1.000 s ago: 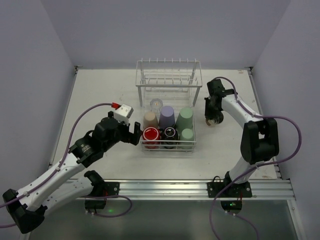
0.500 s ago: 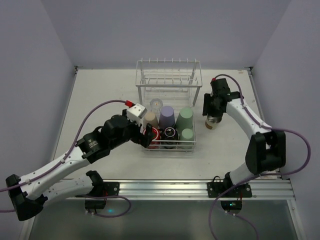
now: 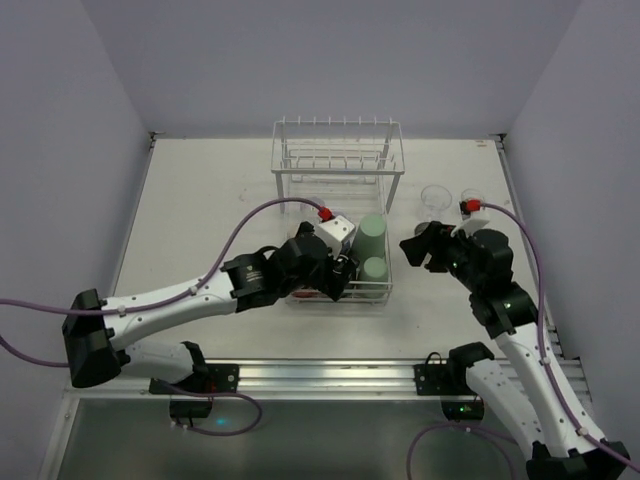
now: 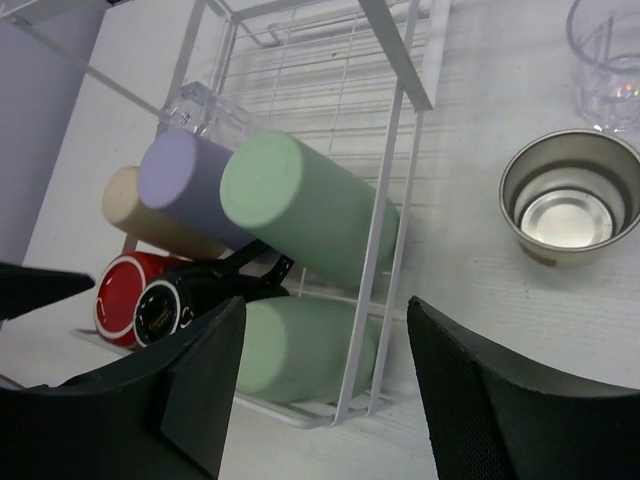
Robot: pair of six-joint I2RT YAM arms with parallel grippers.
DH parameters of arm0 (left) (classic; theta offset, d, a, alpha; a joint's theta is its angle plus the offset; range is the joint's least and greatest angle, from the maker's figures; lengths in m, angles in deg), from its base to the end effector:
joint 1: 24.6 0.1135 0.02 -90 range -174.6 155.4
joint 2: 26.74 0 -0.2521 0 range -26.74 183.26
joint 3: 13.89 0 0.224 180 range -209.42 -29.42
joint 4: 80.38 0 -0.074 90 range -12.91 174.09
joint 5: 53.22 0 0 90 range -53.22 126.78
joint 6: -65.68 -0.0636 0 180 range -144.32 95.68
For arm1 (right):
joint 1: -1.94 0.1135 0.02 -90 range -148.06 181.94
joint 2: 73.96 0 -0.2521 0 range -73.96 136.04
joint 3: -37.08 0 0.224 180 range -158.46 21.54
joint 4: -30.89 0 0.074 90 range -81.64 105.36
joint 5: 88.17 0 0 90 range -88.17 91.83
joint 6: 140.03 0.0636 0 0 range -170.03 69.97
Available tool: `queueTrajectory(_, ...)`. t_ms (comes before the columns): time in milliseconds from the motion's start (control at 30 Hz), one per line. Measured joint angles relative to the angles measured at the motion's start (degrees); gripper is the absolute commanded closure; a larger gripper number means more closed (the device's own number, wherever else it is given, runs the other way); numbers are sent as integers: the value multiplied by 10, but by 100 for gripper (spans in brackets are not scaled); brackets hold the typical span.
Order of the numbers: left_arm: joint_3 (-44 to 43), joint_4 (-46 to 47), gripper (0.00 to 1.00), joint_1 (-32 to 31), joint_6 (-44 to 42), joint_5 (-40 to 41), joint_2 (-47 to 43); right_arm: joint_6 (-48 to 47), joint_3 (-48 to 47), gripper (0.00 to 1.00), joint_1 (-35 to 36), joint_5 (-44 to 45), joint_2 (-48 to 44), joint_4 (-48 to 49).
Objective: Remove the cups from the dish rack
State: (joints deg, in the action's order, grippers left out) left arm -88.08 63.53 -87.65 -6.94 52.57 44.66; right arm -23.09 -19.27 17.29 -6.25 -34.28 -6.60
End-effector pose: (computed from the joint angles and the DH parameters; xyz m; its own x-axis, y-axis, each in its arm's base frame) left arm 0.1407 -0.2385 0.2891 -0.4629 0.2762 -0.8423 0.6459 0.7559 -0.1071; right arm 0.1602 0.0532 0.2900 -0.4817 0.3329 -0.8106 -0.1913 0.8628 0.4680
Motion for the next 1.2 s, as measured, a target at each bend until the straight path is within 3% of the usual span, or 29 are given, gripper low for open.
queueTrajectory(333,-44,6,2,0,-5,38,119,16,50,32,0,-50,-76,4)
queueTrajectory(500,-57,7,9,0,-5,52,147,16,58,33,0,-57,-88,6)
queueTrajectory(900,-65,18,11,0,2,79,175,18,64,32,0,-70,-94,10)
queueTrajectory(1100,-71,23,21,0,12,92,189,18,64,23,0,-70,-92,10)
queueTrajectory(1200,-74,21,35,0,13,91,190,18,63,21,0,-70,-88,8)
